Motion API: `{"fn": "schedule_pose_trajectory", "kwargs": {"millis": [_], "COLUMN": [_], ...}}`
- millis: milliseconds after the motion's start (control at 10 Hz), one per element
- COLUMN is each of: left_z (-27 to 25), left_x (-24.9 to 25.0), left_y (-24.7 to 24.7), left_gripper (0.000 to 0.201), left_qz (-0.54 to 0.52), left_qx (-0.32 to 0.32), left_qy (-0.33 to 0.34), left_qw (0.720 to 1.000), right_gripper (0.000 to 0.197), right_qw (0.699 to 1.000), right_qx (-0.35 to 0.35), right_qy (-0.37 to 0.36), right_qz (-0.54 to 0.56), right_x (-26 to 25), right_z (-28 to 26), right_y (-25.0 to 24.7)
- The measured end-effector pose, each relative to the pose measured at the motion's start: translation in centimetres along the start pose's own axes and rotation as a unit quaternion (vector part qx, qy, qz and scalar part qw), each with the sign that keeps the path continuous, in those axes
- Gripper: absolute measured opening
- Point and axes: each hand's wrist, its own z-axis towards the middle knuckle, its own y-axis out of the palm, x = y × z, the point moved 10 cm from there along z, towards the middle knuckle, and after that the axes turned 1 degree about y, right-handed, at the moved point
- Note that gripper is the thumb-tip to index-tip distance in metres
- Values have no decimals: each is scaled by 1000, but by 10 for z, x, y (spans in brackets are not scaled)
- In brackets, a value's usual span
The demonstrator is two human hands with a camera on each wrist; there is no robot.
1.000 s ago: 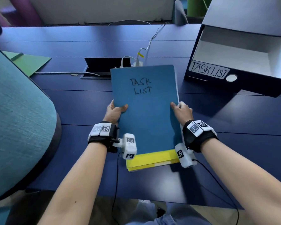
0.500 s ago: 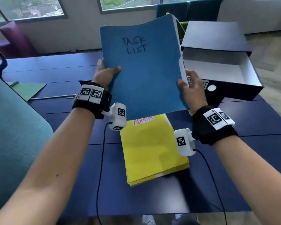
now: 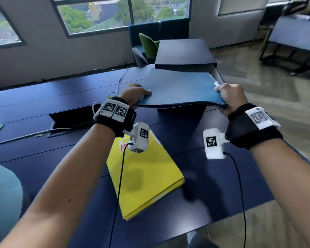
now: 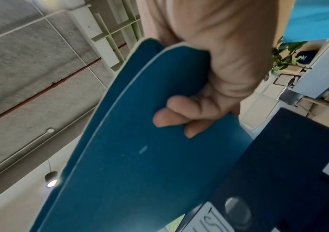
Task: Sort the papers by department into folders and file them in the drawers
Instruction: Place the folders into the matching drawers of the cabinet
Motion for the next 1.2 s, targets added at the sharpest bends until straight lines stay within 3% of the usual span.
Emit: {"fn": "schedule_pose_trajectory", "kwargs": {"millis": [100, 200, 300, 400, 500, 600, 700, 800, 1100, 1200], "left_z": [8, 18, 35, 52, 65, 75, 81, 83, 92, 92], "left_x": [7, 12, 16, 23, 36, 44, 52, 55, 33, 32], "left_y": [14, 24, 29, 32, 35, 43, 60, 77, 108, 108], "left_gripper": [23, 23, 20, 20, 22, 39, 51, 48, 46, 46], "left_qz": [31, 48, 68, 99, 141, 180, 247, 300, 468, 473], "left_qx": [-4, -11, 9, 37, 61, 74, 64, 37, -77, -91], "left_qy": [-9, -22, -30, -46, -39, -22, 18, 65, 63, 67], "left_qw": [999, 999, 997, 993, 987, 981, 967, 951, 878, 874], "right_gripper": [17, 22, 23, 26, 25, 9, 28, 34, 22, 24], "right_qw": [1000, 999, 996, 997, 998, 995, 982, 968, 914, 900], "right_qx": [7, -42, -80, -80, -32, 35, 66, 65, -16, -9], "right_qy": [17, 19, 31, 16, 2, -20, -34, -47, -94, -118], "right_qz": [-6, -12, 22, -13, -45, -87, -176, -237, -394, -420], "right_x": [-2, -7, -9, -17, -22, -27, -32, -32, -12, -13], "right_z": [11, 20, 41, 50, 62, 79, 86, 94, 99, 97], "right_y": [-16, -12, -6, -5, -8, -11, -11, -5, 30, 33]}}
